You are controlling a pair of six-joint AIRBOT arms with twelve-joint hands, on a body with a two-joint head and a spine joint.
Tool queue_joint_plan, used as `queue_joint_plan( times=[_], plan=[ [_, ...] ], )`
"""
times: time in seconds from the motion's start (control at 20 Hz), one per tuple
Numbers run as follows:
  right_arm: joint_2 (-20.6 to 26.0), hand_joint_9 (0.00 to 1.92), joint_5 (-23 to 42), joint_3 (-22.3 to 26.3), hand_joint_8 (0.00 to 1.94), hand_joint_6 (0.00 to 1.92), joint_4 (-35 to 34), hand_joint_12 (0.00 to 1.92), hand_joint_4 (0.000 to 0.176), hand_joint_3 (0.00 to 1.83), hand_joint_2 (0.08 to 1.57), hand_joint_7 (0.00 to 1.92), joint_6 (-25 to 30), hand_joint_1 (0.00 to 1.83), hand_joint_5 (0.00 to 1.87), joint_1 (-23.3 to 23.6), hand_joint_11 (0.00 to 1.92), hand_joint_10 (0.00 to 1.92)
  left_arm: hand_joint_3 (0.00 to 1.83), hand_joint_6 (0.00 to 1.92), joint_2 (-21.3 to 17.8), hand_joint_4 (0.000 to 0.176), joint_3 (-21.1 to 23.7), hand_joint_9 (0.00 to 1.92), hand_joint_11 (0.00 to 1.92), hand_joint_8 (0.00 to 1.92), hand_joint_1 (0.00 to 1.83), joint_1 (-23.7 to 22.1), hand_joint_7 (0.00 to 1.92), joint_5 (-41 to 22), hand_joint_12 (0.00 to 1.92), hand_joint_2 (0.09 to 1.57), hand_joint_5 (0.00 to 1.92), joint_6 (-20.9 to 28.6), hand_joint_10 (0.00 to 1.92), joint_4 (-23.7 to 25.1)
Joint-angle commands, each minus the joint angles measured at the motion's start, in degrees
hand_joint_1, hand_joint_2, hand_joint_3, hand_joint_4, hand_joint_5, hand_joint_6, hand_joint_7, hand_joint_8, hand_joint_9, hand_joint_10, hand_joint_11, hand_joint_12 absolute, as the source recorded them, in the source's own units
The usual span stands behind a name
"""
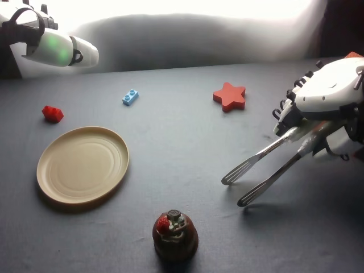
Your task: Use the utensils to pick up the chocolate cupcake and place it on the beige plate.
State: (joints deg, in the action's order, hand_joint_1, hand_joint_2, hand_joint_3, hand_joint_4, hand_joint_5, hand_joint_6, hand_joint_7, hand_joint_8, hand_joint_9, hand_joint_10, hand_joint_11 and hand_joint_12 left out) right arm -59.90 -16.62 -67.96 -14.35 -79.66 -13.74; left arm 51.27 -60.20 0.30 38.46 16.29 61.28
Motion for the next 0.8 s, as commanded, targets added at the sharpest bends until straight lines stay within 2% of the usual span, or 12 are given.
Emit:
queue_joint_plan(
  times=[0.0,0.1,0.25,0.3,0.5,0.55,0.7,0.75],
  plan=[
    [0.53,0.26,4.84,0.12,0.99,0.05,-0.2,1.75,0.0,0.0,1.23,0.36,0.07,1.01,0.71,0.79,0.17,1.29,0.0,0.01,-0.27,0.0,-0.2,0.07,0.02,0.01,0.1,-0.36,0.08,-1.06,0.05,1.13,0.09,-0.06,0.01,3.77],
    [0.66,0.28,4.84,0.27,0.97,0.06,-0.2,1.73,0.0,0.0,1.23,0.4,0.2,1.03,0.72,0.9,0.17,1.28,0.0,0.0,-0.34,0.0,-0.22,0.06,0.0,0.0,0.1,-0.39,0.08,-1.07,0.04,1.14,0.08,-0.06,0.0,3.65],
    [0.73,0.35,4.83,0.44,0.94,0.07,-0.2,1.68,0.0,0.0,1.22,0.4,0.23,1.04,0.71,1.01,0.31,1.29,0.0,0.0,-0.36,0.0,-0.33,0.06,0.01,0.0,0.11,-0.3,0.07,-1.06,0.02,1.14,0.07,-0.07,0.0,3.66],
    [0.76,0.32,4.83,0.48,0.99,0.09,-0.2,1.71,0.0,0.0,1.23,0.36,0.23,1.02,0.68,1.04,0.28,1.32,0.0,0.0,-0.36,0.0,-0.37,0.06,0.0,0.01,0.11,-0.3,0.08,-1.06,0.02,1.14,0.08,-0.07,0.01,3.66],
    [0.83,0.31,4.61,0.61,1.18,0.55,-0.2,1.76,0.0,0.0,1.21,0.36,0.64,1.04,0.53,1.18,0.31,1.42,0.0,0.01,-0.34,0.0,-0.37,0.09,0.03,0.01,0.11,-0.3,0.11,-1.06,0.04,1.14,0.1,-0.06,0.01,3.65],
    [0.84,0.32,4.5,0.61,1.19,0.6,-0.2,1.75,0.0,0.0,1.21,0.36,0.78,1.05,0.49,1.22,0.33,1.42,0.0,0.0,-0.34,0.0,-0.36,0.08,0.01,0.0,0.1,-0.3,0.09,-1.06,0.04,1.14,0.08,-0.06,0.0,3.65],
    [0.88,0.35,4.42,0.73,1.23,0.59,-0.21,1.83,0.0,0.0,1.2,0.41,0.93,1.02,0.58,1.38,0.34,1.48,0.0,0.0,-0.34,0.0,-0.35,0.08,0.02,0.0,0.1,-0.35,0.1,-1.06,0.05,1.14,0.08,-0.06,0.0,3.4],
    [0.9,0.33,4.41,0.76,1.63,1.2,-0.21,1.9,0.0,0.01,1.3,0.58,0.91,1.1,0.6,1.38,0.34,1.57,0.0,0.0,-0.34,0.0,-0.36,0.08,0.01,0.0,0.09,-0.35,0.09,-1.06,0.05,1.15,0.08,-0.06,0.0,3.4]
  ],
)
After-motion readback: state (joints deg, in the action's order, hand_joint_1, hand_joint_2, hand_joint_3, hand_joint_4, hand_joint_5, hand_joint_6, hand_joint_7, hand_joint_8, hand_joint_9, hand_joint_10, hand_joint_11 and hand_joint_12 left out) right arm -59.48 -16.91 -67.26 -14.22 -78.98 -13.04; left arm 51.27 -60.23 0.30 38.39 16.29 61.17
